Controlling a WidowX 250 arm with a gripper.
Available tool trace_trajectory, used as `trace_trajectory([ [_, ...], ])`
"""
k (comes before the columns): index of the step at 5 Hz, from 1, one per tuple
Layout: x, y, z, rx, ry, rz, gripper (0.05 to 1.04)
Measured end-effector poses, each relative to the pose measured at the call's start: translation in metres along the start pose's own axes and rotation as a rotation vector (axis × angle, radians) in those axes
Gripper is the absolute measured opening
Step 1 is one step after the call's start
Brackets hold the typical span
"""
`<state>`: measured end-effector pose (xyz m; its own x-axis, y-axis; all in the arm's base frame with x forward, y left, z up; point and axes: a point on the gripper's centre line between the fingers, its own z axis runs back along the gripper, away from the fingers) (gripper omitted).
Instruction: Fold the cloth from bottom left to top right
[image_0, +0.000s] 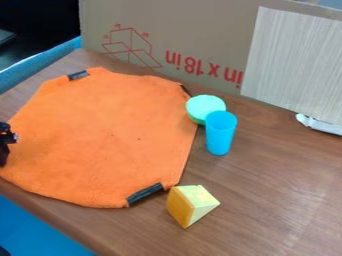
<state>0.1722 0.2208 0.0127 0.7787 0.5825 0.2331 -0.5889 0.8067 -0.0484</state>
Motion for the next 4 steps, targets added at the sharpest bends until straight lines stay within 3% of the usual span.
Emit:
trace_trajectory([
  [1,0.001,0.002,0.000,0.005,-0.001,-0.016,0.200],
  [2,0.003,0.003,0.002,-0.027,0.018,-0.013,0.091],
  [4,0.016,0.045,0.027,-0.035,0.081,0.166,0.058],
])
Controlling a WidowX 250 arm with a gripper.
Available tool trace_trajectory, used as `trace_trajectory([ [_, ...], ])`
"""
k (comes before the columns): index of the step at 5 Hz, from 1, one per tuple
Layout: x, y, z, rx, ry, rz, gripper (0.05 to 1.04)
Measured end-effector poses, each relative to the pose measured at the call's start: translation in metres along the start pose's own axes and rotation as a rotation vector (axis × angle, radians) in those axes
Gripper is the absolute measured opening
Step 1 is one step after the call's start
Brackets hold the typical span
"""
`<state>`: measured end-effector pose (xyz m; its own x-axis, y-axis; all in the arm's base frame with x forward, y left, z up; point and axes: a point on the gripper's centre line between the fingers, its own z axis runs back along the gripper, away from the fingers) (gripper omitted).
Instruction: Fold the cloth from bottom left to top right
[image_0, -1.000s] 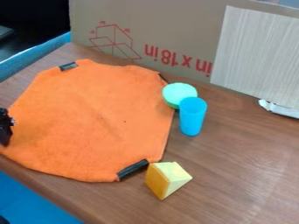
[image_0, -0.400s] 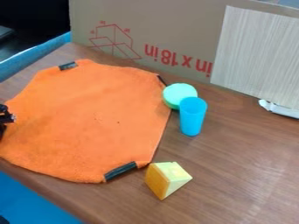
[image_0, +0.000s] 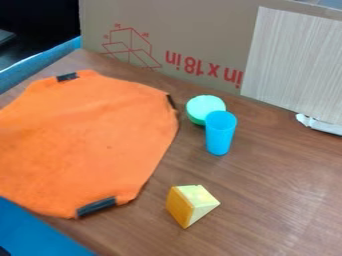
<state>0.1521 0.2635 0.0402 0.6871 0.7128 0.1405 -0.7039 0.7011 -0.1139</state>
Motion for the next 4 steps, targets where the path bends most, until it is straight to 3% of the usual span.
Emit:
trace_trajectory([
  [1,0.001,0.012,0.014,-0.029,0.029,0.051,0.058],
  [2,-0.006,0.001,0.026,-0.068,0.069,0.046,0.058],
  [3,-0.001,-0.026,0.041,-0.067,0.055,0.010,0.058],
  [4,0.002,-0.055,0.042,-0.044,0.071,-0.018,0.058],
])
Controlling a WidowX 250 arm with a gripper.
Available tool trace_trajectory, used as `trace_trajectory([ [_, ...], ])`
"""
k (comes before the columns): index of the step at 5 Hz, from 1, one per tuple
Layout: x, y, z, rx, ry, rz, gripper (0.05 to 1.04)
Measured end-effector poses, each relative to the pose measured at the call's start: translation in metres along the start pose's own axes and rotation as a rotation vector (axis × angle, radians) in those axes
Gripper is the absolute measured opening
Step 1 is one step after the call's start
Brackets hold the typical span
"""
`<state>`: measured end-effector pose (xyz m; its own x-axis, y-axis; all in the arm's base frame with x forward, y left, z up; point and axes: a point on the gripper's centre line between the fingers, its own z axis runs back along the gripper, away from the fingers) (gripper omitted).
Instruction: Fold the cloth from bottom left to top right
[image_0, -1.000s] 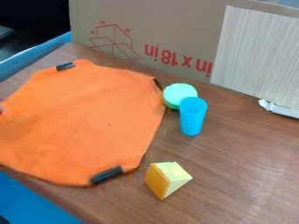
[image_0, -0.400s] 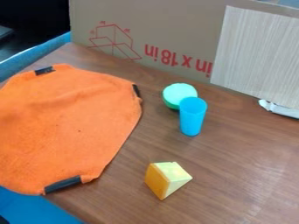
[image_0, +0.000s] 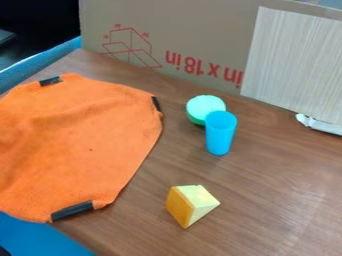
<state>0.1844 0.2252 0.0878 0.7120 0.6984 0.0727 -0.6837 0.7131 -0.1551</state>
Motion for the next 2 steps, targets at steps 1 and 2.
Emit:
trace_trajectory([
  [1,0.001,-0.022,-0.004,0.019,0.023,-0.023,0.058],
  [2,0.007,-0.042,-0.005,0.046,0.017,-0.056,0.058],
])
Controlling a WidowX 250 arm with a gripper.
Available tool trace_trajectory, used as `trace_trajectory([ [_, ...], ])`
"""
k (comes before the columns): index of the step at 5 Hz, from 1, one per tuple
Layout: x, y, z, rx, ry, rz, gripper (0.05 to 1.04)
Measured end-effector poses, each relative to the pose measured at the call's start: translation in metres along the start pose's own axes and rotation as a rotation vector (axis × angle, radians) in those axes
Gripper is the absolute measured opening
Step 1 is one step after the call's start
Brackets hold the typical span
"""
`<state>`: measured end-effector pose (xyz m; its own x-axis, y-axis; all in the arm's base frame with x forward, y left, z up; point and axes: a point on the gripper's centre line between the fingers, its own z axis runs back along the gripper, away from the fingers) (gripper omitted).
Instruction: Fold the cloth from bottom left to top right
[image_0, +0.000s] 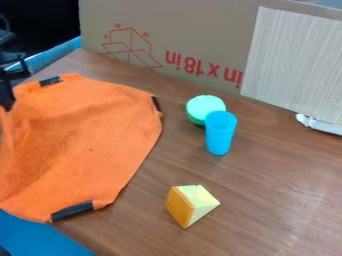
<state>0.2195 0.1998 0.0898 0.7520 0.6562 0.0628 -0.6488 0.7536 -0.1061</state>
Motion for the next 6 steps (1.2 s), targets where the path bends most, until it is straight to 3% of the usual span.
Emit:
trace_trajectory([
  [2,0.012,-0.040,0.010,-0.004,0.010,-0.021,0.058],
  [6,0.032,-0.127,-0.011,0.037,0.039,-0.129,0.058],
])
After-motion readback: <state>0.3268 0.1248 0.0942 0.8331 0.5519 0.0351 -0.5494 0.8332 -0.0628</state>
